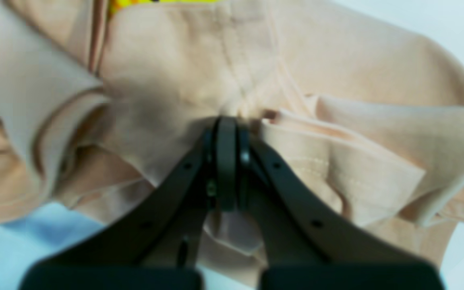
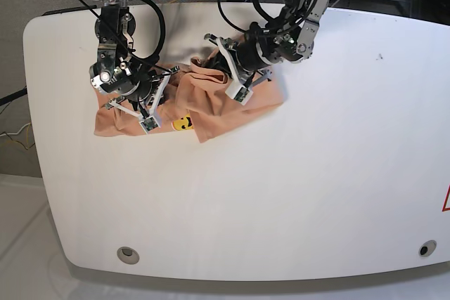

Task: Fold the T-shirt properly
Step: 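Move the left gripper back over the bundle and grasp the folded edge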

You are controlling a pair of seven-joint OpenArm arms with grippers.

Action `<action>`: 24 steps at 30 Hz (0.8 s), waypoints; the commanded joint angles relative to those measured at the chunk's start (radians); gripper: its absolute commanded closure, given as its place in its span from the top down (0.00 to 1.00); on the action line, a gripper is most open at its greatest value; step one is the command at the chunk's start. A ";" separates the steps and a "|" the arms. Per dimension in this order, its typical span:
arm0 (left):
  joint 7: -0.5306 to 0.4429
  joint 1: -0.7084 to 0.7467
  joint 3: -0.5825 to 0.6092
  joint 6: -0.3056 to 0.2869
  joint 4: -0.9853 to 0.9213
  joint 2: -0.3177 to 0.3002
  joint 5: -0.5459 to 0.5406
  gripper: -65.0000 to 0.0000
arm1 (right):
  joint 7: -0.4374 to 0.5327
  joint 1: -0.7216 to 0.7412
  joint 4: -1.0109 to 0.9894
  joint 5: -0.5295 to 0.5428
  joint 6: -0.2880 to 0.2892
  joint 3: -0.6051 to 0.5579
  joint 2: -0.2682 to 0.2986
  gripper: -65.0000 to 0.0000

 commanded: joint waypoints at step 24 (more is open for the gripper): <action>0.032 -0.131 0.212 0.163 0.167 -0.086 -0.021 0.04 | -0.111 -0.027 -0.027 -0.026 0.015 -0.007 -0.005 0.00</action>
